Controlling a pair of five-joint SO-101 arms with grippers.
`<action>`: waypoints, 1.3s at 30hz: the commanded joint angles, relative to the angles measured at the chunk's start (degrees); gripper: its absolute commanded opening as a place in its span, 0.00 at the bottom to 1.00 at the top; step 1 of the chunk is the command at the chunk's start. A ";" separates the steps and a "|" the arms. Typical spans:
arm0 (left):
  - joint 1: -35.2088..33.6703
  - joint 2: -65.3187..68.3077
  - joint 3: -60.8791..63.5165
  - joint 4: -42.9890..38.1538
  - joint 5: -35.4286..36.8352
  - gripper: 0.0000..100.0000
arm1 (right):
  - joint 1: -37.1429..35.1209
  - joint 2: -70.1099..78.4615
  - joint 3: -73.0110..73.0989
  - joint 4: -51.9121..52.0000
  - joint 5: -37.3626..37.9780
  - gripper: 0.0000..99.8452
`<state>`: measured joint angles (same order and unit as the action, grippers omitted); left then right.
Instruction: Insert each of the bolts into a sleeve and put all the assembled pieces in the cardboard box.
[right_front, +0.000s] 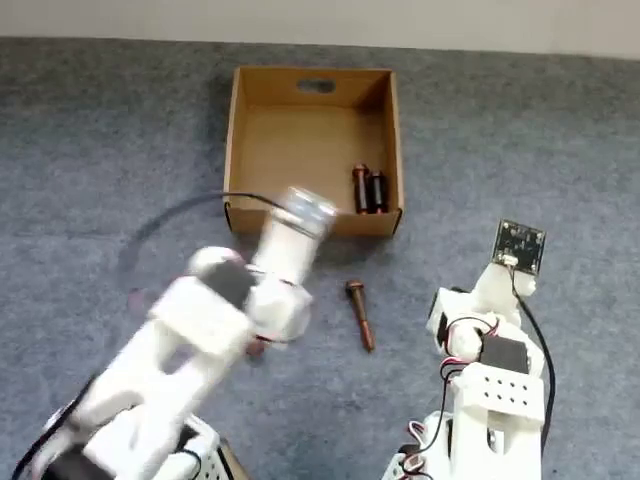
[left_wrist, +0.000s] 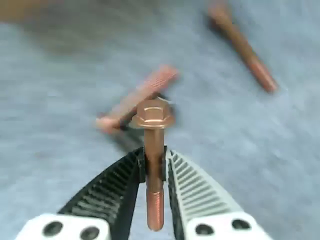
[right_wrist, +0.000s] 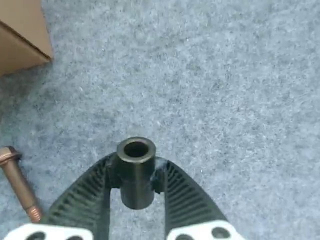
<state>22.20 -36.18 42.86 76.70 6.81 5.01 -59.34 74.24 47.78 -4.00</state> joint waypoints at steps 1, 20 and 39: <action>-16.40 -7.16 5.76 -0.18 -7.82 0.01 | 0.40 -1.10 -0.40 -1.01 -0.26 0.01; -54.46 26.59 -6.11 -16.53 -11.69 0.01 | 0.31 -1.10 -0.22 -1.01 -0.26 0.01; -55.96 58.33 -35.03 2.64 -11.69 0.20 | 0.31 -1.10 -0.22 -1.01 -0.26 0.01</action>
<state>-33.27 21.85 10.15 79.16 -5.41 5.01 -59.34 74.24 47.78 -4.00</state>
